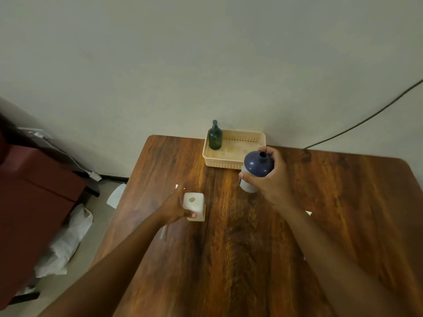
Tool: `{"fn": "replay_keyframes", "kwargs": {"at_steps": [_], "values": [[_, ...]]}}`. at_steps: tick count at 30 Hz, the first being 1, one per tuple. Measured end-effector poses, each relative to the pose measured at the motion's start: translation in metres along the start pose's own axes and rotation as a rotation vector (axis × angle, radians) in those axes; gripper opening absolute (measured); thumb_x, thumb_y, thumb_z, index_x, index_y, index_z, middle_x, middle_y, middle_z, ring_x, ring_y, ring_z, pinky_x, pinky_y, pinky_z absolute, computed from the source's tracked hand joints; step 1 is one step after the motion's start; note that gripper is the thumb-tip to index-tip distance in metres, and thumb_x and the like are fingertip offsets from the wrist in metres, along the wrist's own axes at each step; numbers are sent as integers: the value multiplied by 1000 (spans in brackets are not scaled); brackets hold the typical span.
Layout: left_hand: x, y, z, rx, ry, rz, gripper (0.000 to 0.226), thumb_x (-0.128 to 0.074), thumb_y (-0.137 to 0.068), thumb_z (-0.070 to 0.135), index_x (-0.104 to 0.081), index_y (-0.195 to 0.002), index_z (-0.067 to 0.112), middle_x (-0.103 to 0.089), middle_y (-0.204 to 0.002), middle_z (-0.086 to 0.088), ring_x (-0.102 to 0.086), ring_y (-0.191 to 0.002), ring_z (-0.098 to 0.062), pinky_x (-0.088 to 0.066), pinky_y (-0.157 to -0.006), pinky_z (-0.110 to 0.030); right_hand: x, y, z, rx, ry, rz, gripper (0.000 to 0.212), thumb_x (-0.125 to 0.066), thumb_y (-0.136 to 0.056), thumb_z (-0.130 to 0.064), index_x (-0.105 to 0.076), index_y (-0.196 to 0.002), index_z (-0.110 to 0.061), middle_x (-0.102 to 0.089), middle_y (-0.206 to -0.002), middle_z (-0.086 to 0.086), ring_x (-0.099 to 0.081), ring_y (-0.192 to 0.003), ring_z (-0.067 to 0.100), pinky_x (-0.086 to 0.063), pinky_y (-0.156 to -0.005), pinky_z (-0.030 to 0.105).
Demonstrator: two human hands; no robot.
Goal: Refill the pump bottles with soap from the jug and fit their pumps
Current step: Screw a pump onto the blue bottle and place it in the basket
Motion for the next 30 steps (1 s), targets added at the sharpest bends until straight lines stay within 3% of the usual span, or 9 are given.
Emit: {"fn": "replay_keyframes", "kwargs": {"at_steps": [3, 6, 9, 12, 16, 19, 24, 27, 30], "values": [[4, -5, 31, -45, -6, 1, 121, -95, -68, 33, -18, -161, 27, -39, -155, 0, -47, -136, -25, -47, -112, -48, 21, 0, 2, -3, -6, 37, 84, -98, -58, -26, -51, -127, -30, -57, -126, -13, -56, -114, 3, -52, -82, 10], [0, -15, 68, -132, -46, 3, 122, -90, -62, 53, -17, -159, 37, -31, -151, 15, -39, -136, -14, -40, -111, -36, 49, 3, 7, -28, -15, 76, 83, -98, -57, -29, -51, -126, -32, -57, -124, -18, -57, -110, 2, -51, -78, 9], [-20, -36, 107, -200, -110, 44, 110, -91, -71, 49, -25, -158, 34, -34, -159, 9, -35, -142, -12, -38, -114, -36, 85, 8, 14, -34, 4, 134, 82, -97, -56, -33, -51, -125, -32, -57, -120, -21, -57, -108, -4, -49, -74, 6], [-60, -62, 144, -184, -192, 75, 106, -87, -75, 54, -28, -159, 29, -35, -164, -5, -37, -148, -25, -38, -117, -46, 127, 15, 23, -37, 46, 227, 80, -97, -56, -34, -53, -123, -32, -59, -118, -20, -59, -106, -3, -49, -75, 6], [-134, -89, 192, -219, -255, 52, 102, -82, -77, 58, -28, -159, 32, -37, -164, -7, -41, -147, -29, -41, -116, -45, 180, 25, 40, -54, 84, 300, 80, -98, -55, -33, -54, -121, -30, -61, -121, -11, -61, -109, 11, -55, -86, 23], [-197, -100, 217, -176, -300, -5, 100, -81, -81, 54, -27, -161, 27, -32, -167, -9, -40, -149, -32, -41, -118, -47, 212, 34, 52, -74, 102, 330, 80, -99, -55, -27, -55, -122, -26, -62, -119, -8, -61, -107, 9, -52, -80, 11], [-293, -106, 230, -99, -282, -222, 38, -69, -97, 34, -63, -131, 19, -66, -135, -5, -65, -119, -21, -54, -105, -37, 246, 50, 72, -120, 146, 354, 81, -98, -57, -21, -55, -126, -16, -63, -122, -1, -60, -107, 12, -47, -79, 5], [-333, -106, 228, -32, -244, -228, 50, -69, -97, 36, -56, -142, 17, -59, -145, -6, -58, -132, -25, -48, -113, -41, 256, 59, 86, -145, 149, 352, 81, -98, -57, -18, -56, -126, -15, -63, -122, 0, -60, -108, 12, -48, -79, 5], [-361, -106, 220, 0, -321, -172, 41, -63, -100, 30, -58, -138, 15, -59, -144, -10, -58, -131, -27, -50, -111, -45, 258, 65, 98, -182, 123, 344, 82, -98, -56, -16, -55, -126, -18, -62, -122, -2, -60, -109, 12, -51, -82, 13]]}}
Point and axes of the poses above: each hand's wrist, its own y-axis away from the middle knuckle, its own x-axis out of the back of the hand, z = x × y, the point moved 2 cm from there along -y, towards the middle knuckle
